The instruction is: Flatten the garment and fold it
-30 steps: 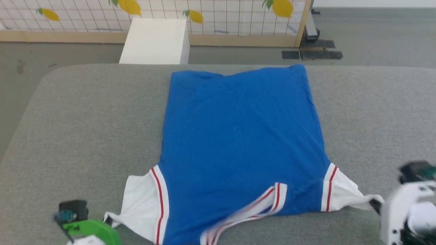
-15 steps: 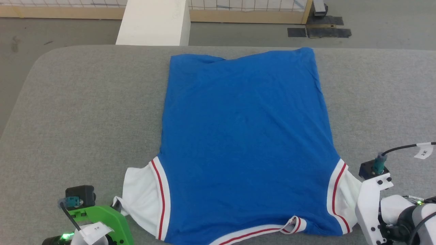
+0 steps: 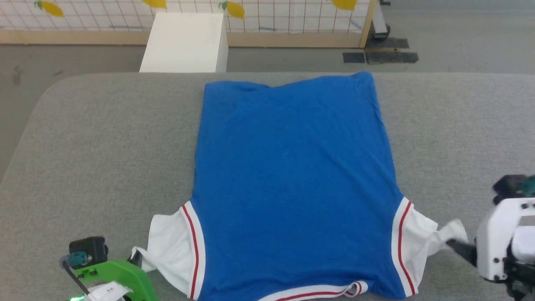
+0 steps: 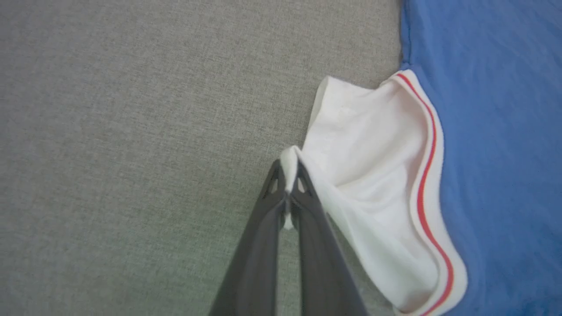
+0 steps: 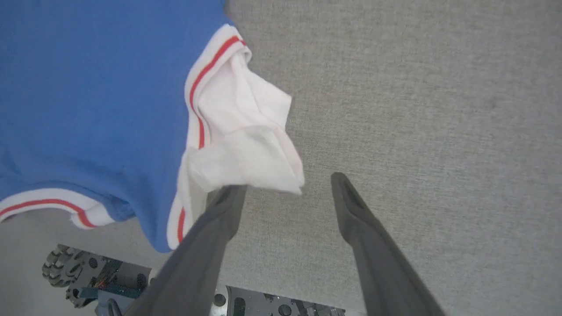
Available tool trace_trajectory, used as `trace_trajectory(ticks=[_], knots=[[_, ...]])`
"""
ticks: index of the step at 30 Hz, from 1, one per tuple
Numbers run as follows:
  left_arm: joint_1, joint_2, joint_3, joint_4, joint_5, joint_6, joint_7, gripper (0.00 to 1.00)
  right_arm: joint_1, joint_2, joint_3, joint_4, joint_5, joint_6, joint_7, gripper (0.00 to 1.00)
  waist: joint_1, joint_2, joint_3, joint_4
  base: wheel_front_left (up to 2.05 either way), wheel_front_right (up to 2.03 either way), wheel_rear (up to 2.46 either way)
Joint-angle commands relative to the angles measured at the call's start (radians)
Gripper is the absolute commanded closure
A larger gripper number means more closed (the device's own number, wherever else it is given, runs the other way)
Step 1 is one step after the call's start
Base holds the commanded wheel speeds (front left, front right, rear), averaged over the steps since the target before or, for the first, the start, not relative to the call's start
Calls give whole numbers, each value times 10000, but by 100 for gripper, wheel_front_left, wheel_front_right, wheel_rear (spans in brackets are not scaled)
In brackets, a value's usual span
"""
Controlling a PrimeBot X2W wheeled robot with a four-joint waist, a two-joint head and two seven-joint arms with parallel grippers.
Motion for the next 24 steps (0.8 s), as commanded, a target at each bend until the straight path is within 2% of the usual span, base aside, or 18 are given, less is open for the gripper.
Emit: trace_trajectory(ticks=[1,4,11,17,20,24], knots=[[162,4,57,-74,-115,80,-103,100,153,217,-318,-296,140,-13,-197,0,1,0,-244,-151,0,0,0],[328,-9,114,-199,-156,143,-175,100,205,677,-1154,-954,369,-13,-792,0,1,0,-336,-222,0,0,0],[506,-77,299,-619,-182,337,-494,100,-227,1525,-2188,-1622,811,-13,-3903,0,1,0,-266,-328,0,0,0],[662,-126,431,-1022,-217,418,-774,100,-738,1645,-2014,-972,588,-13,-6043,0,1,0,85,-269,0,0,0],[682,-207,438,-1281,-234,432,-918,100,-1330,1646,-1772,-380,314,-13,-6750,0,1,0,445,-174,0,0,0],[600,-379,391,-1631,-249,416,-1146,100,-2568,1646,-1406,578,17,-13,-7066,0,1,0,1122,27,0,0,0]])
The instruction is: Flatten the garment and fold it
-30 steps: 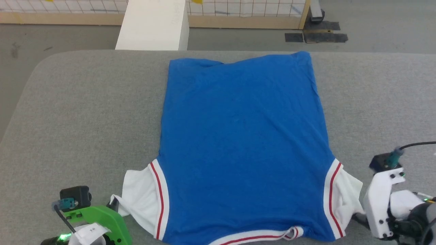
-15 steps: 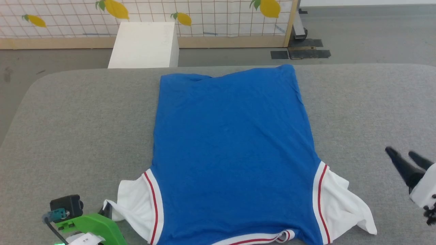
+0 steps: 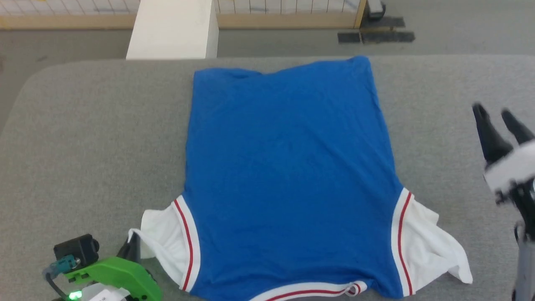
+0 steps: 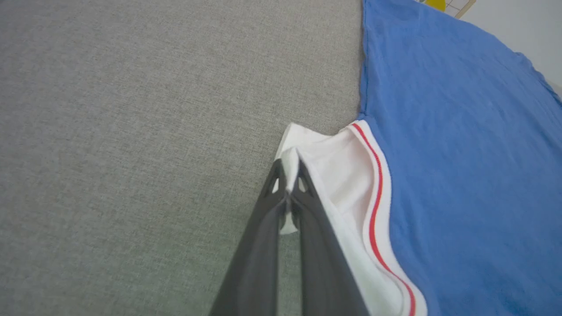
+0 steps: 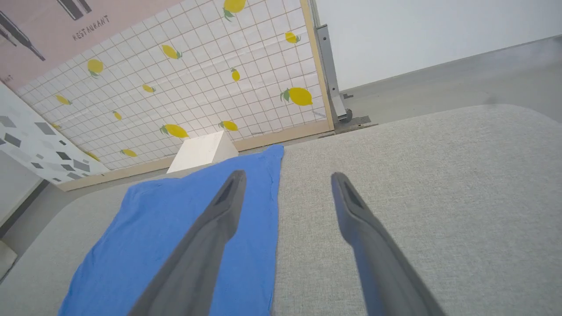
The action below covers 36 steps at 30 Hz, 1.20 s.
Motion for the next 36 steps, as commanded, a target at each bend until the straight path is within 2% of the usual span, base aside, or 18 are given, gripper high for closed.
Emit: trace_trajectory(ticks=[1,5,11,20,28,36], knots=[[-10,-98,-36,-129,17,40,-129,100,-595,-12,108,291,-121,-11,-22,0,0,0,727,292,0,0,0],[-350,-289,-195,-418,54,-89,-376,100,-2258,-316,354,1206,-575,-11,134,0,0,0,1599,703,0,0,0],[-1014,-572,-465,-831,148,-311,-743,100,-4865,-1021,741,2381,-1421,-11,1032,0,0,0,3115,1426,0,0,0],[-1426,-896,-681,-1578,230,-480,-1283,100,-7965,-1909,1518,4028,-3051,-11,3658,0,0,0,4990,2275,0,0,0],[-1503,-979,-883,-2381,437,-428,-1438,100,-9248,-2360,2553,4631,-3975,-11,6111,0,0,0,5806,2718,0,0,0],[-1474,-1040,-1040,-2650,451,-438,-1483,100,-9411,-2488,3334,4673,-3845,-11,7118,0,0,0,6176,2768,0,0,0]])
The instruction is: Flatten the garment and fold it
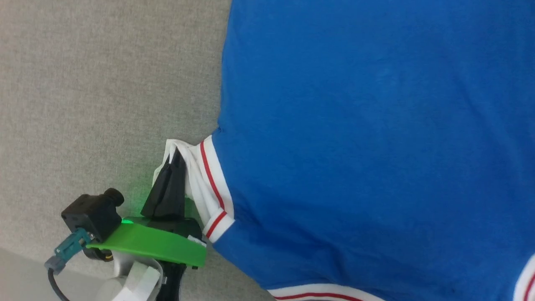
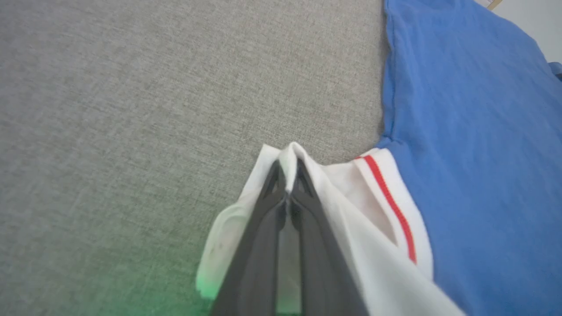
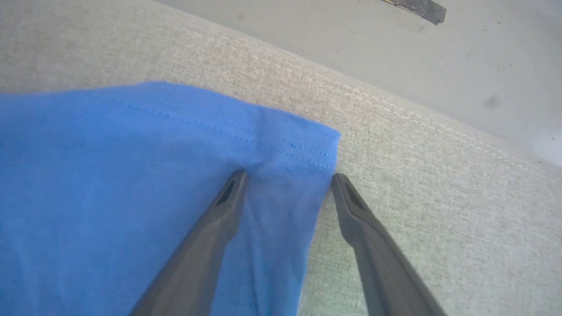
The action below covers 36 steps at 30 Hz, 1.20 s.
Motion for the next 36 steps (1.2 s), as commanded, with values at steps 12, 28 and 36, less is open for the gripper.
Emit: trace_trajectory(ticks=[12,28,36], knots=[[-192,21,7,422,-51,-6,60,100,544,-149,-270,-315,132,-9,920,100,0,0,-14,-38,0,0,0],[-107,641,153,1199,-78,69,702,100,2267,-219,-562,-756,1862,-9,-1592,100,0,0,-3239,-2016,0,0,0],[402,709,91,1544,-277,233,1085,100,5228,-524,-274,-2121,3262,-9,-1685,100,0,0,-4768,-3058,0,0,0]])
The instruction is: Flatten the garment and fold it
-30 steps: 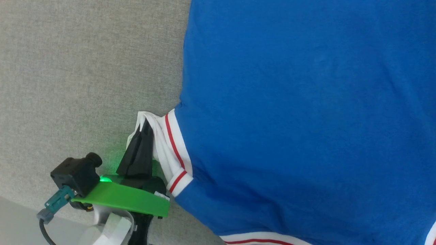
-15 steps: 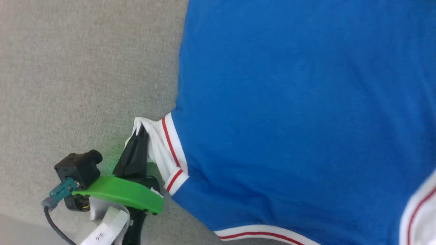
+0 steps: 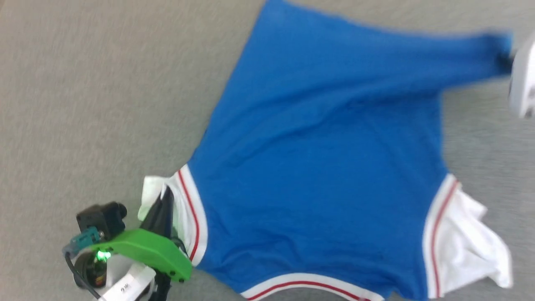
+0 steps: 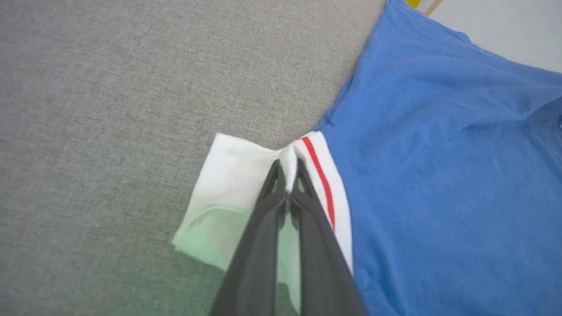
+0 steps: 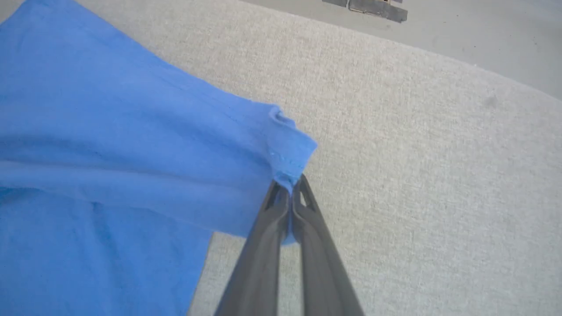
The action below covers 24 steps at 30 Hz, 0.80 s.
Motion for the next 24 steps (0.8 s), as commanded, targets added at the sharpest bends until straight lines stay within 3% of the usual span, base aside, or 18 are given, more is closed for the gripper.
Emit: trace_trajectory(ticks=[1,6,13,19,24], knots=[[139,47,-4,50,-115,45,27,100,664,-6,-66,-275,176,-13,-13,100,0,0,-1471,-1287,0,0,0],[412,48,-31,96,-177,149,116,100,3133,241,-468,-1295,543,-13,79,100,0,0,-1913,-1450,0,0,0],[684,37,-32,146,-277,228,139,100,6366,1227,-1037,-2043,690,-13,297,100,0,0,-2243,-1400,0,0,0],[706,-6,-45,238,-363,235,137,100,8009,1959,-1105,-2048,541,-13,745,100,0,0,-2235,-1265,0,0,0],[753,-3,3,325,-445,238,111,100,8384,2336,-1267,-2027,611,-13,820,100,0,0,-2266,-1252,0,0,0]])
